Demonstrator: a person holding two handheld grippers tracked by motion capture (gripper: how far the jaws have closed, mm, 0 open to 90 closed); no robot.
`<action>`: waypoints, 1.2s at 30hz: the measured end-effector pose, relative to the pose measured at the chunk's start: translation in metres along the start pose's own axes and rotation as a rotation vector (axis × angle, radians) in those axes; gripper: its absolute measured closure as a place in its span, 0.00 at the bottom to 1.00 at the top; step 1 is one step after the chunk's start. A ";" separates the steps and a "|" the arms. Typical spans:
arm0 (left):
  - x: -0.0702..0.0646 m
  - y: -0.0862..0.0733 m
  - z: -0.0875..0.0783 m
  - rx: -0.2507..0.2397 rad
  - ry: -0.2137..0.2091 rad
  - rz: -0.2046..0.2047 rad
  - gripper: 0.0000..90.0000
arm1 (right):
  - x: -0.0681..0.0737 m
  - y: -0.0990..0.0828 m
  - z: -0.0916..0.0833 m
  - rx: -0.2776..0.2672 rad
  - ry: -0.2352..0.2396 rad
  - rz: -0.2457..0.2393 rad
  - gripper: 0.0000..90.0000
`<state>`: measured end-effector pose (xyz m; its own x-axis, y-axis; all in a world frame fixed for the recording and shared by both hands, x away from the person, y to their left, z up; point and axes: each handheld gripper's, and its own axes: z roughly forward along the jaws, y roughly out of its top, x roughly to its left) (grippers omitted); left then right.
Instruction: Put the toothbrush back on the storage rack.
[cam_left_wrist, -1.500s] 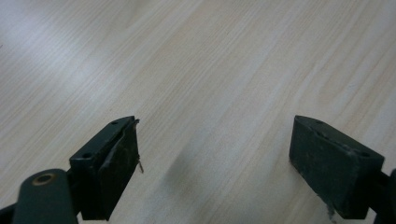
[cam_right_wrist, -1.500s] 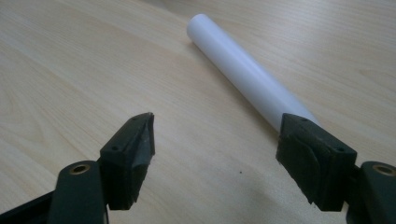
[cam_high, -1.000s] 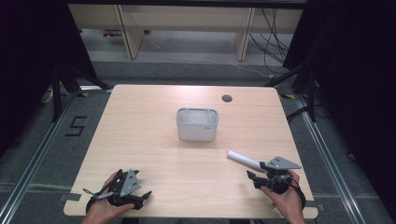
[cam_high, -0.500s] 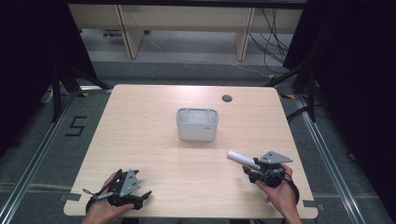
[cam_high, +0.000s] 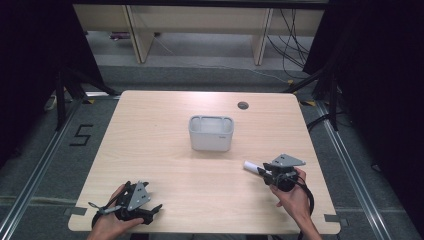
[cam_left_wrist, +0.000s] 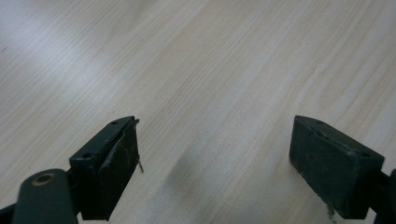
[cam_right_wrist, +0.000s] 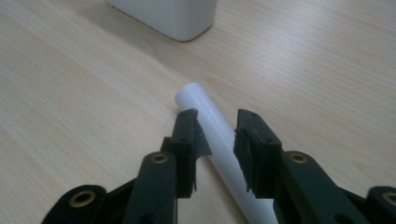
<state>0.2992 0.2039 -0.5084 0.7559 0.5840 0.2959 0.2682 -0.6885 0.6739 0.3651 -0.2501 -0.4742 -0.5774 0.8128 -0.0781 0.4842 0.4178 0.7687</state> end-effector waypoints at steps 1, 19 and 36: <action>0.000 0.000 0.000 -0.001 -0.001 -0.002 0.17 | 0.001 0.001 0.001 0.011 -0.009 0.002 0.80; 0.000 0.000 -0.001 -0.010 -0.008 -0.008 0.17 | -0.003 0.024 0.031 0.031 -0.027 -0.041 0.99; 0.000 0.000 -0.001 -0.007 -0.012 -0.003 0.17 | 0.001 0.026 0.050 0.117 -0.009 -0.026 0.98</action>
<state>0.2990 0.2042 -0.5079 0.7619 0.5813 0.2856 0.2668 -0.6835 0.6795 0.4102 -0.2185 -0.4863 -0.5851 0.8044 -0.1029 0.5431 0.4829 0.6870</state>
